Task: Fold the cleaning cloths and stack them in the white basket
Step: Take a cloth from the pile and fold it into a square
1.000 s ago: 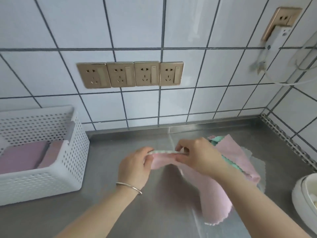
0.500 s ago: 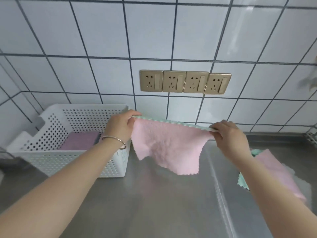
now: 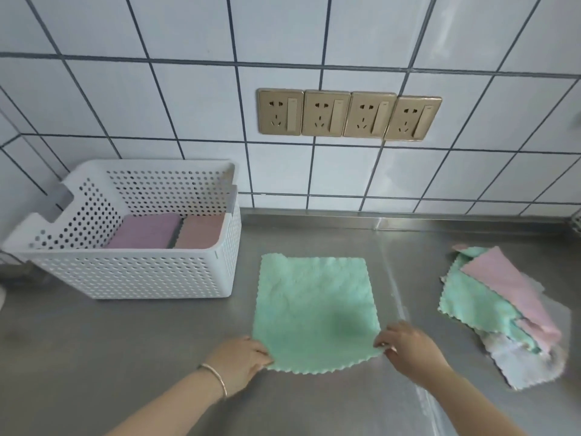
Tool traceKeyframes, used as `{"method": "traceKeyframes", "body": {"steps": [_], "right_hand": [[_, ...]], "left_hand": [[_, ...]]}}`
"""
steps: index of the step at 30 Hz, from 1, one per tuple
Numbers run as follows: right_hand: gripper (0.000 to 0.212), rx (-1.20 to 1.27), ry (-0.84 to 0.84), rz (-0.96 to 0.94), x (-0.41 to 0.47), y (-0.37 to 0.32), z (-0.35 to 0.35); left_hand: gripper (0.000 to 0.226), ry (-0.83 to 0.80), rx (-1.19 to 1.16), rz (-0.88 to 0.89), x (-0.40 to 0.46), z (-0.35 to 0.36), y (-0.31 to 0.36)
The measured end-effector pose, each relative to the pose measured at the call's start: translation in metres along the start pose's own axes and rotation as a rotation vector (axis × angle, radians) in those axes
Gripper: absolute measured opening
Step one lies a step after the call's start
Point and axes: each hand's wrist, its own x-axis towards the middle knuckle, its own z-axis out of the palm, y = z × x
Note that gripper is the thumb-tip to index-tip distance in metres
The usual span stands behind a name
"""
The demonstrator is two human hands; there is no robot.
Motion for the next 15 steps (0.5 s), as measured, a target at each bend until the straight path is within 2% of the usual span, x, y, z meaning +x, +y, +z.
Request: {"method": "traceKeyframes", "body": {"steps": [2,3,4,6,8,10,12,15], "right_hand": [[0.025,-0.070,-0.323,0.025,-0.005,-0.006,0.005],[0.033,-0.050,-0.490,0.060,-0.005,-0.009,0.003],[0.046,0.003,-0.617,0.107,-0.004,-0.011,-0.001],[0.062,0.102,-0.723,0.181,0.004,-0.009,-0.005],[0.050,0.144,-0.675,0.239,0.019,-0.004,-0.007],[0.036,0.227,-0.526,0.336,0.039,0.003,-0.008],[0.027,0.352,-0.356,0.502,0.061,0.010,-0.007],[0.021,0.429,-0.207,0.684,0.086,0.019,-0.004]], "left_hand": [[0.031,-0.160,0.011,0.009,0.002,0.017,-0.002],[0.033,-0.247,-0.029,-0.046,0.005,0.019,-0.004],[0.033,-0.273,-0.095,-0.100,0.009,0.018,-0.006],[0.017,-0.208,-0.304,-0.261,0.019,0.008,-0.010],[0.012,-0.036,-0.516,-0.451,0.037,-0.001,-0.020],[0.014,0.113,-0.655,-0.650,0.060,-0.005,-0.034],[0.014,0.163,-0.794,-0.790,0.084,-0.010,-0.041],[0.012,0.266,-0.937,-0.896,0.114,-0.011,-0.045]]}}
